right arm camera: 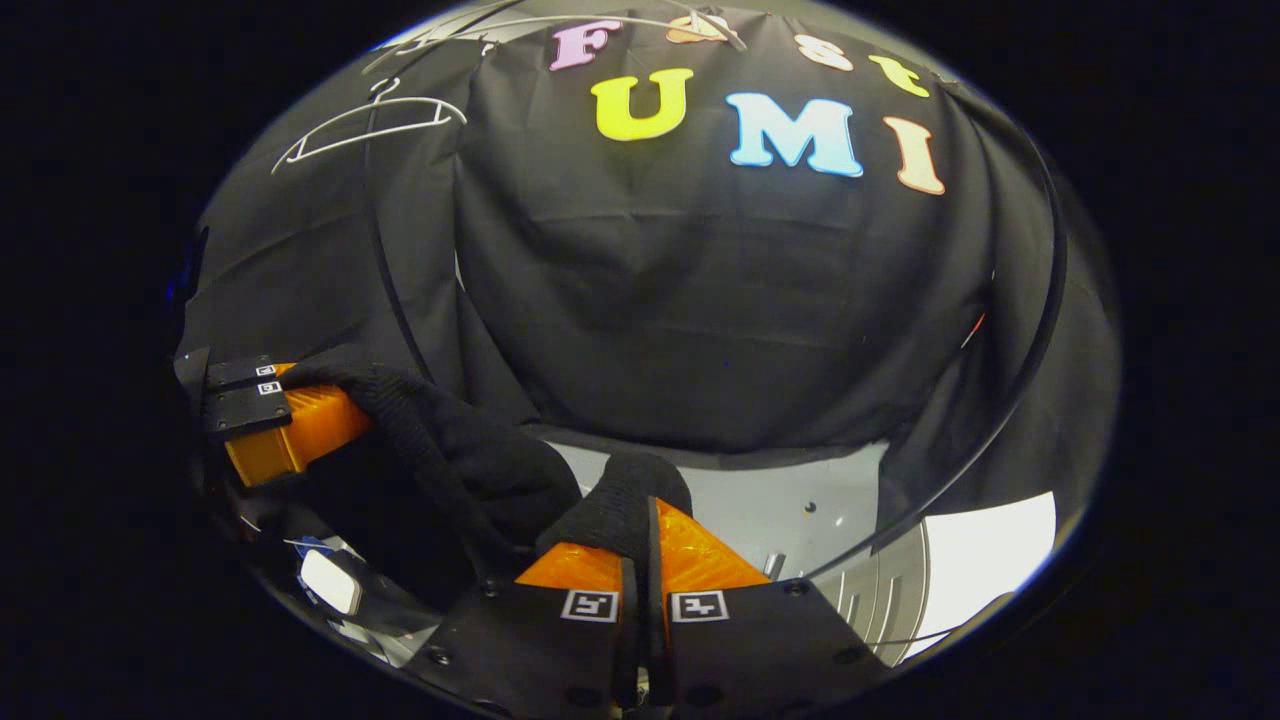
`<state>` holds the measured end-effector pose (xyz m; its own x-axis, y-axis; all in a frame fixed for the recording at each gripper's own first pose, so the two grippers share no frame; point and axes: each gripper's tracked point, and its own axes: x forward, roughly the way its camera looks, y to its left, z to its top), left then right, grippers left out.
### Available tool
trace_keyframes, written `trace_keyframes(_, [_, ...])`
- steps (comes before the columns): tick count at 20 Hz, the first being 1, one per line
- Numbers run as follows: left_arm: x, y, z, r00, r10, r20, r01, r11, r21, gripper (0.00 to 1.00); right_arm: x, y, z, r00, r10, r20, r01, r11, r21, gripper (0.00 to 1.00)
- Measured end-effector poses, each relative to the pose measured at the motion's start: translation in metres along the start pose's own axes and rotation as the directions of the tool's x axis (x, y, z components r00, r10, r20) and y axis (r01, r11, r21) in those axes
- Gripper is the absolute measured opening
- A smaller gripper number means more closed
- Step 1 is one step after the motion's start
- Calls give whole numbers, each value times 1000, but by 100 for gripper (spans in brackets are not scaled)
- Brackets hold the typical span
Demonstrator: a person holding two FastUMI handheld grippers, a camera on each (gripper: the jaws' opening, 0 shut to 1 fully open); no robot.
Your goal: Grasp the clothes on the hanger with both hands and then place them into the laundry hamper below.
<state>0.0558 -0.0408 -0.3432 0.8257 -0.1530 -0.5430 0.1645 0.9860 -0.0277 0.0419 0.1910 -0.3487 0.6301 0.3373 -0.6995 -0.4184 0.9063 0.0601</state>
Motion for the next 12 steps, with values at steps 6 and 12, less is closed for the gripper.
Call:
trace_keyframes(6, [7,4,-57,984,16,-179,-17,1000,-7,7,3,0,-28,995,-16,-100,16,1000,-8,9])
trace_keyframes(12, [5,-5,-110,942,-15,-336,22,1000,16,10,0,7,-56,984,-24,-178,16,999,-47,13])
